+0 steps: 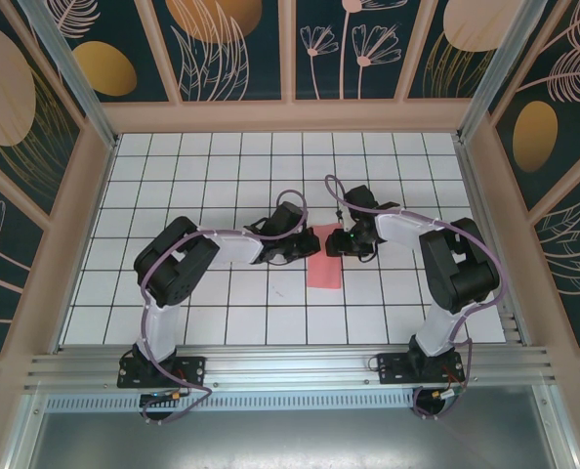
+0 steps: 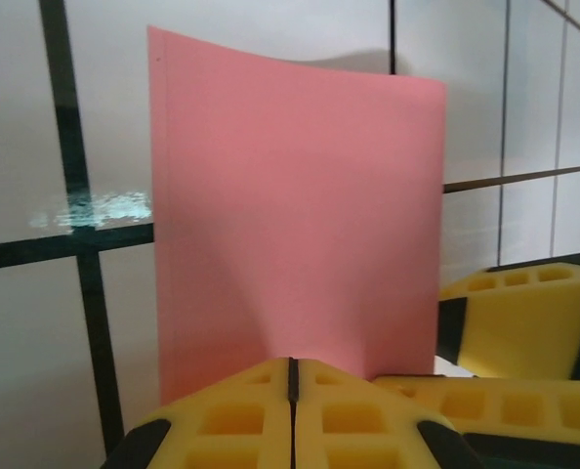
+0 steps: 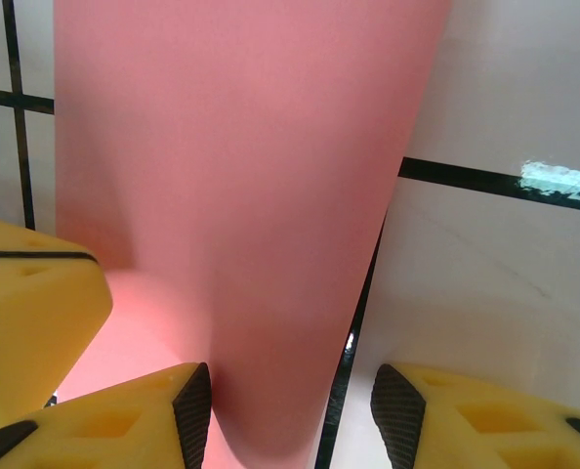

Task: Fold a paper plane with a square sheet of paper (pick it up from the middle)
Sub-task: Hold the square sheet of paper at the center of the table.

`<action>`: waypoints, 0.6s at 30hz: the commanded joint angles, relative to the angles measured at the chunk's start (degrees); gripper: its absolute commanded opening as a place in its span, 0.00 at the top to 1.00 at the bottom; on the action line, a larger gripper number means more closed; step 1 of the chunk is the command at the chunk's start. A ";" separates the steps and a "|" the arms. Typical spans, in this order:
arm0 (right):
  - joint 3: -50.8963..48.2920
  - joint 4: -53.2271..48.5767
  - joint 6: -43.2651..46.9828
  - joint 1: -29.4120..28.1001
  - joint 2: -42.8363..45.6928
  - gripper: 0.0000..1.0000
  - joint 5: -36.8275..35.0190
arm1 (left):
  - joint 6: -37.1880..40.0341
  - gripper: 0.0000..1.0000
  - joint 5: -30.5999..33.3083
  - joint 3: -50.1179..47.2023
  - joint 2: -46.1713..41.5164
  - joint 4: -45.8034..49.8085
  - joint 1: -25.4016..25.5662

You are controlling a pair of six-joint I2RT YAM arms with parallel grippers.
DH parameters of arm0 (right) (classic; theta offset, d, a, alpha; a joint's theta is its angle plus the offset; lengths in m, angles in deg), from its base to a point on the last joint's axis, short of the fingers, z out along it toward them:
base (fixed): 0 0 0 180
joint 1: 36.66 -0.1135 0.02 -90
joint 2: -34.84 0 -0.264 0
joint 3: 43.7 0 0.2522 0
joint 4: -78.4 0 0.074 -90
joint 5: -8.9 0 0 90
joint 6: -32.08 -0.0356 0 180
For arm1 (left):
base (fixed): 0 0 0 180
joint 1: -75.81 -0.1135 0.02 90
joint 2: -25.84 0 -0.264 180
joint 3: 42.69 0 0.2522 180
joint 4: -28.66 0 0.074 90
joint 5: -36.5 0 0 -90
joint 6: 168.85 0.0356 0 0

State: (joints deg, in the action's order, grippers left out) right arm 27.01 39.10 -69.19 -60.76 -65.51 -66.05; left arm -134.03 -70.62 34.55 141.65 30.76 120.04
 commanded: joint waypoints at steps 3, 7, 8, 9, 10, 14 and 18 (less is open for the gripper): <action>-1.78 0.63 -0.17 0.65 -3.37 0.47 -4.94 | 0.70 0.92 2.95 1.64 1.36 4.54 0.71; -1.78 0.71 -0.38 0.72 -3.44 0.47 -4.94 | 1.25 0.92 3.48 1.82 2.26 5.56 1.09; -1.69 0.68 -0.50 0.69 -3.30 0.47 -4.80 | 1.37 0.92 3.67 1.82 2.55 5.83 1.19; -1.61 0.63 -0.63 0.70 -3.22 0.47 -4.77 | 1.37 0.92 3.92 1.66 2.59 5.94 1.26; -1.47 0.57 -0.83 0.64 -2.95 0.47 -4.68 | 1.37 0.92 4.11 1.33 2.82 6.01 1.29; -0.39 0.67 -1.82 0.80 -1.13 0.44 -3.32 | 1.33 0.92 5.19 -0.04 3.11 6.23 1.33; 0.70 0.87 -3.69 1.27 3.60 0.39 -1.68 | 1.51 0.93 6.01 -1.14 2.89 6.50 1.34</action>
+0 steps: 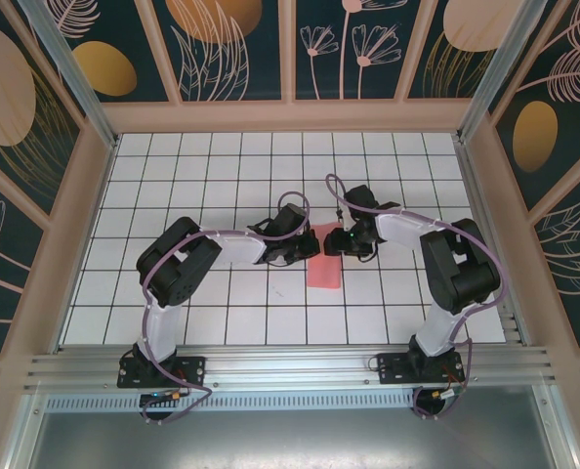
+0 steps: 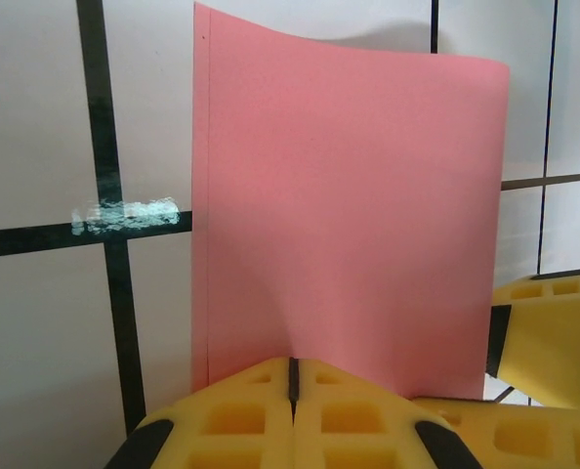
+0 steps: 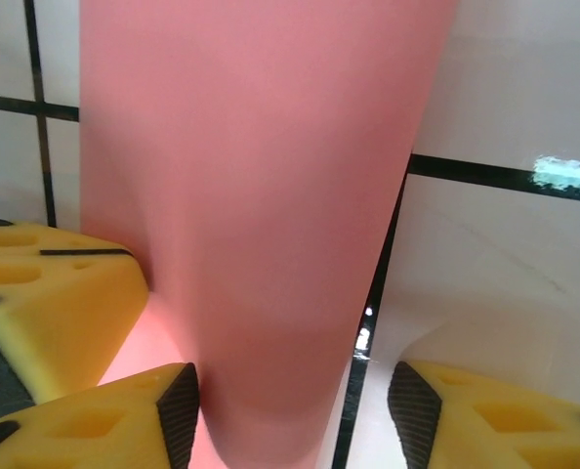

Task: Fold a paper plane with a square sheet of paper (pick it up from the middle)
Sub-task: Hold the square sheet of paper at the center of the table, then fold the square sheet of paper in half at the center of the table.

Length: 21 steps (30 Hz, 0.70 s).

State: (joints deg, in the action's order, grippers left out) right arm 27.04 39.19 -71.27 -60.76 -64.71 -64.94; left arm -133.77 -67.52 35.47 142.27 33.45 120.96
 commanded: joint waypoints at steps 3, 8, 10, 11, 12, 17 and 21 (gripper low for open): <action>-0.17 1.74 -3.51 3.06 7.61 0.37 -1.29 | 1.39 0.93 3.47 -2.57 1.82 3.97 0.47; -5.12 7.67 -6.95 5.19 13.27 0.49 9.44 | 1.69 0.93 3.67 -2.54 1.53 4.18 0.47; -6.87 9.96 -8.00 5.18 13.15 0.59 13.42 | 1.65 0.93 3.61 -2.39 1.55 4.08 0.44; -8.15 11.81 -8.79 5.19 13.00 0.68 15.40 | 1.70 0.93 3.59 -2.35 1.61 4.09 0.44; -9.05 13.13 -9.25 5.20 12.70 0.73 16.87 | 1.70 0.93 3.56 -2.35 1.57 4.05 0.47; -12.02 18.25 -10.63 5.20 9.29 0.86 20.82 | 1.66 0.93 3.30 -2.53 1.60 3.98 0.45; -12.78 19.58 -10.31 5.25 6.92 0.88 21.74 | 1.65 0.93 3.22 -2.46 1.62 3.96 0.45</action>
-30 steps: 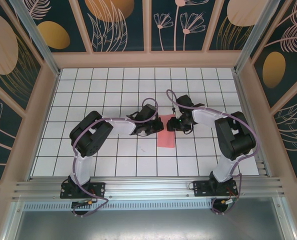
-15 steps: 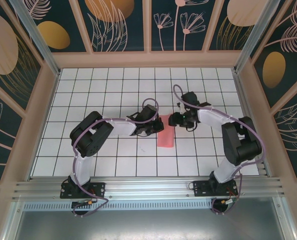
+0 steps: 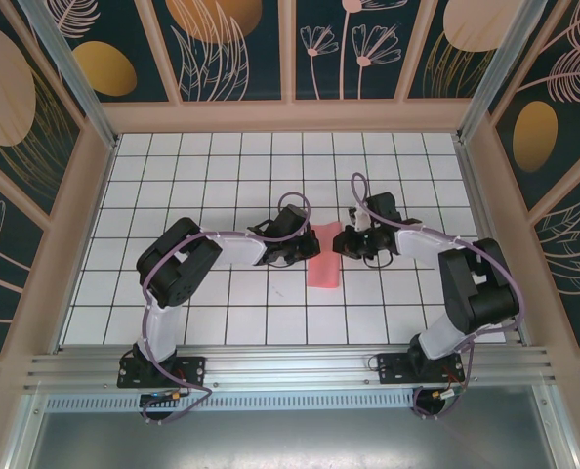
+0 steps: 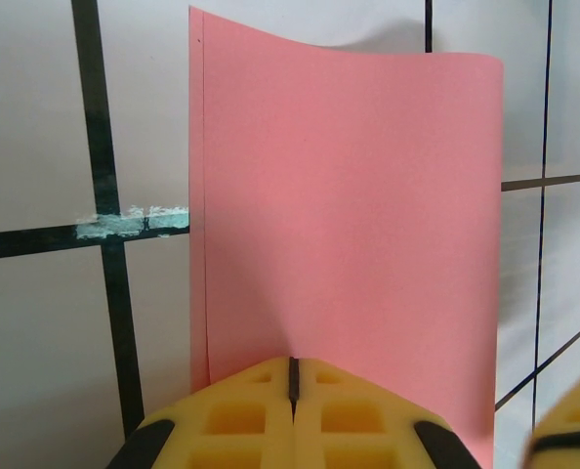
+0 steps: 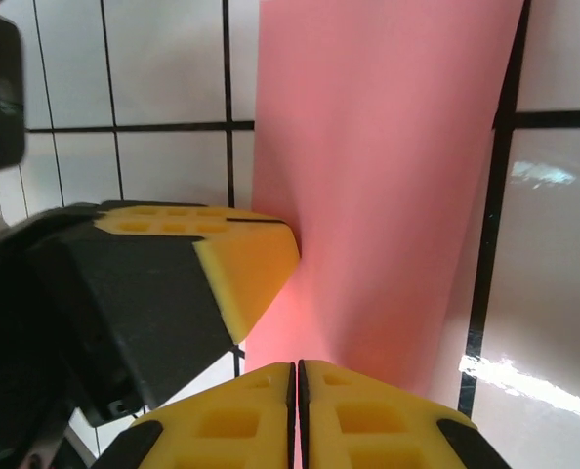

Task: Fold a paper plane with a square sheet of paper (pick it up from the middle)
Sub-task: Fold the square sheet of paper in half at the center of the table.

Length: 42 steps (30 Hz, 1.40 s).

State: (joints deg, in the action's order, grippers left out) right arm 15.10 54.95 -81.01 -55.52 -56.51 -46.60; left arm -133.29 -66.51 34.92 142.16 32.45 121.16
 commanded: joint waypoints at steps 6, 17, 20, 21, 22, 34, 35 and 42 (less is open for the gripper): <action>-1.40 2.67 0.79 0.81 -2.50 0.87 1.21 | 1.26 0.93 2.12 -2.06 1.79 4.99 0.27; -3.70 2.85 2.43 2.91 -4.54 0.84 -0.28 | 1.17 0.93 1.48 -1.72 2.46 4.75 0.21; -3.90 2.67 2.60 3.13 -5.72 0.83 -1.76 | 1.15 0.93 1.41 -1.80 2.68 4.67 0.22; -4.05 2.53 2.61 3.15 -6.15 0.83 -2.30 | 1.11 0.94 1.37 -1.88 2.69 4.62 0.26; -3.93 2.16 2.70 3.18 -6.52 0.83 -2.92 | 1.17 0.94 1.37 -1.89 2.77 4.66 0.19; -4.00 1.18 1.30 3.27 2.49 0.82 4.69 | 1.24 0.94 0.99 -2.07 2.67 4.41 0.27; -4.65 1.59 1.14 3.24 2.78 0.82 5.68 | 1.30 0.94 0.93 -2.07 2.69 4.35 0.24; -7.82 4.42 0.33 3.00 0.59 0.82 7.88 | 1.43 0.94 0.80 -1.89 2.78 4.36 0.24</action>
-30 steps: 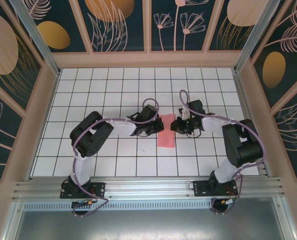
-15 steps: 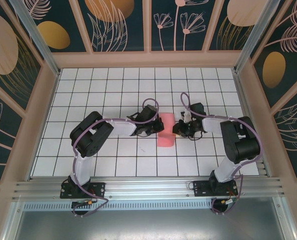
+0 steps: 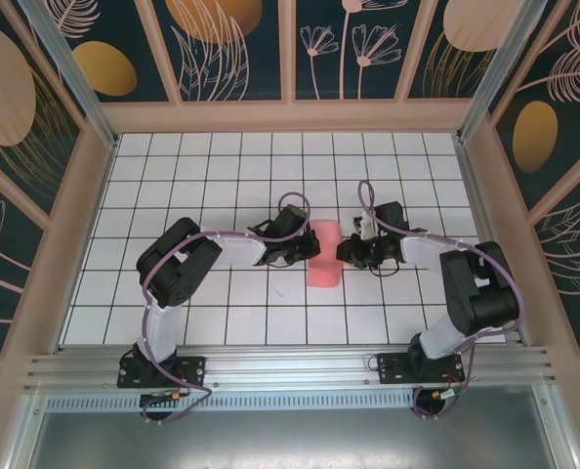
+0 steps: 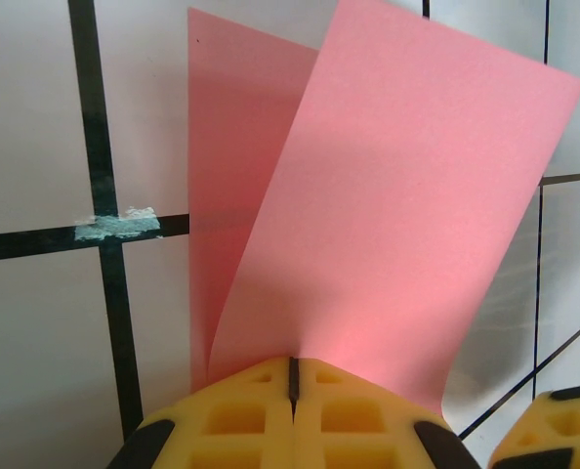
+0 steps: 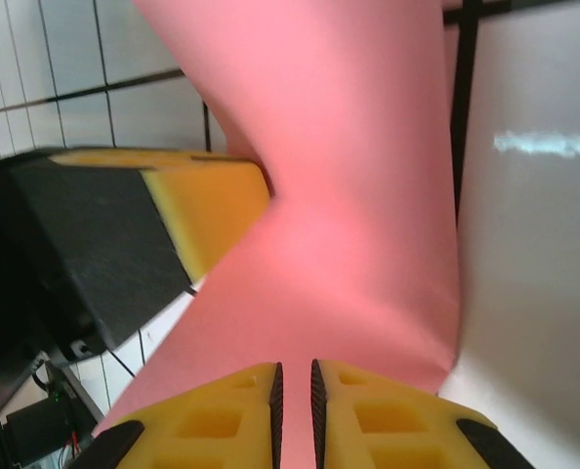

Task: Fold a paper plane with a square sheet of paper (pick it up from the middle)
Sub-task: Fold the square sheet of paper in half at the center of the table.

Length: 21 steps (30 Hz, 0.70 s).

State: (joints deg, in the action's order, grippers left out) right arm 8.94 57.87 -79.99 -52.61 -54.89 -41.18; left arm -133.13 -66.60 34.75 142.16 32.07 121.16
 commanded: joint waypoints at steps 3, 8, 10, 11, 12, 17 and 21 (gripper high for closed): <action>-2.62 1.08 -0.26 0.04 -2.61 0.82 0.29 | 1.28 0.94 0.80 -1.72 2.85 4.69 0.20; -2.59 -1.36 0.53 0.08 -4.48 0.82 -4.52 | 1.37 0.94 0.62 -1.80 2.93 4.55 0.27; -2.24 -1.78 0.52 0.04 -3.62 0.82 -4.40 | 1.34 0.94 0.54 -1.81 2.95 4.48 0.27; -2.09 -1.93 0.44 -0.03 -2.93 0.82 -3.93 | 1.37 0.94 0.51 -1.77 2.95 4.48 0.19; -1.91 -2.15 0.36 -0.13 -1.93 0.82 -3.41 | 1.45 0.94 0.53 -1.80 2.91 4.48 0.20; -1.96 -1.92 -1.07 -1.21 3.00 0.81 -0.60 | 1.43 0.94 0.37 -1.66 2.91 4.44 0.24; -3.20 -0.68 -1.83 -2.01 3.97 0.81 0.24 | 1.46 0.94 0.19 -1.56 3.04 4.37 0.21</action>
State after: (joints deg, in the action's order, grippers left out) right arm 6.75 57.18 -80.95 -53.94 -52.14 -42.05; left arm -132.98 -66.99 34.75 142.18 31.99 121.16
